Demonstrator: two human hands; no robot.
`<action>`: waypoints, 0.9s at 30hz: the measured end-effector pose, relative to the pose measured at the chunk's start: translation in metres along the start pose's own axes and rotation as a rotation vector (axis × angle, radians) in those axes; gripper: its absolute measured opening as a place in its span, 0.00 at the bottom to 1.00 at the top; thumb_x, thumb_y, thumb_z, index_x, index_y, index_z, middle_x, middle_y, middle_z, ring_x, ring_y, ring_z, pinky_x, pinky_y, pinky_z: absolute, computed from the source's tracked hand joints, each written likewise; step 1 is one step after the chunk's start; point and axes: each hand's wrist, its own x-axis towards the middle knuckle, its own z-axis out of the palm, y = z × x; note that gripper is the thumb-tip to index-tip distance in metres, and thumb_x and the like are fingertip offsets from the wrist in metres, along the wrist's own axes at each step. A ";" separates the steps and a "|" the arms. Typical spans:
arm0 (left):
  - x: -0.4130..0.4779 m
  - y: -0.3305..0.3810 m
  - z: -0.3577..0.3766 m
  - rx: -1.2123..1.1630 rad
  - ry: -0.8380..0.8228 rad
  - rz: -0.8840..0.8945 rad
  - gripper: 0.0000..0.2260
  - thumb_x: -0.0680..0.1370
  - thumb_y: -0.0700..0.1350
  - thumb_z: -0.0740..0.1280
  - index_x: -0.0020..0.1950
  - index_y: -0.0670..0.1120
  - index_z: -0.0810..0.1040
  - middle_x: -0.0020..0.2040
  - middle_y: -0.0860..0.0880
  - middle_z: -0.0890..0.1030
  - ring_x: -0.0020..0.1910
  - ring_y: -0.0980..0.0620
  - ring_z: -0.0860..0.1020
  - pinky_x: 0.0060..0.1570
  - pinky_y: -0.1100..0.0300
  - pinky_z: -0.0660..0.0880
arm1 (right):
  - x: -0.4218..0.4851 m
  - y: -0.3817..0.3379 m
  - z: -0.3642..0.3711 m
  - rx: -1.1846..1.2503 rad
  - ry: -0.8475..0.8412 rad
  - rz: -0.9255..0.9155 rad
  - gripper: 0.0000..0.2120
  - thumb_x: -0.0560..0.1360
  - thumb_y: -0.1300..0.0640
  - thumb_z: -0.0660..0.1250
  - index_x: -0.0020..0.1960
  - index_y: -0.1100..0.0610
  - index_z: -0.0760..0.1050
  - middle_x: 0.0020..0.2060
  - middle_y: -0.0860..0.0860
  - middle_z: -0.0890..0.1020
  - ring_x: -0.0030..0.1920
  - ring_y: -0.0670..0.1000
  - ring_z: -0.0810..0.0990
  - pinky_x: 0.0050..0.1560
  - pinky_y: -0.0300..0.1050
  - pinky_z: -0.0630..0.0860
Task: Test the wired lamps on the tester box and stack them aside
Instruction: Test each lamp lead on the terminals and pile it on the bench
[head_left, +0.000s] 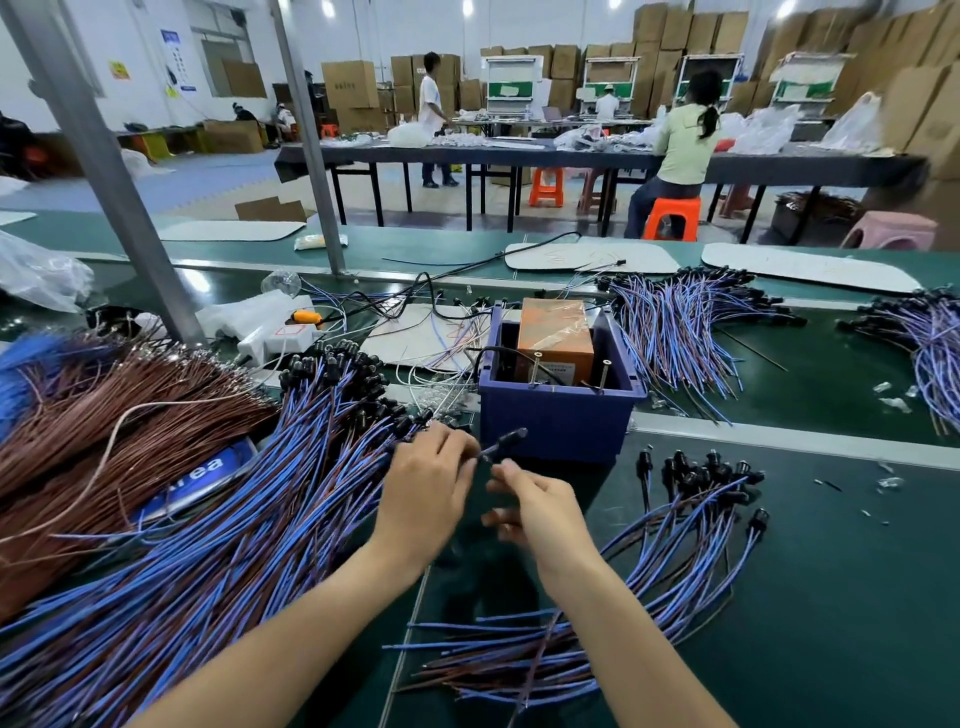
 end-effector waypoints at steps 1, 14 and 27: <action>-0.002 0.008 -0.002 -0.149 -0.004 0.021 0.04 0.77 0.41 0.66 0.51 0.46 0.77 0.46 0.50 0.79 0.44 0.50 0.77 0.44 0.58 0.72 | 0.000 -0.002 0.001 0.016 0.039 -0.038 0.10 0.80 0.54 0.63 0.44 0.54 0.81 0.33 0.47 0.81 0.27 0.44 0.76 0.27 0.35 0.70; -0.018 -0.007 -0.029 -0.552 -0.509 -0.181 0.07 0.77 0.44 0.68 0.42 0.54 0.82 0.32 0.54 0.82 0.28 0.57 0.73 0.31 0.63 0.69 | 0.014 -0.061 -0.118 0.147 0.567 -0.311 0.13 0.82 0.58 0.57 0.41 0.52 0.74 0.30 0.50 0.71 0.27 0.45 0.65 0.22 0.32 0.62; 0.010 0.053 -0.063 -1.127 -0.247 -0.361 0.17 0.76 0.31 0.64 0.31 0.45 0.81 0.35 0.41 0.80 0.27 0.52 0.76 0.28 0.64 0.74 | 0.004 -0.071 -0.126 -1.413 0.477 -0.246 0.17 0.78 0.50 0.63 0.37 0.60 0.73 0.34 0.57 0.74 0.41 0.60 0.76 0.41 0.45 0.70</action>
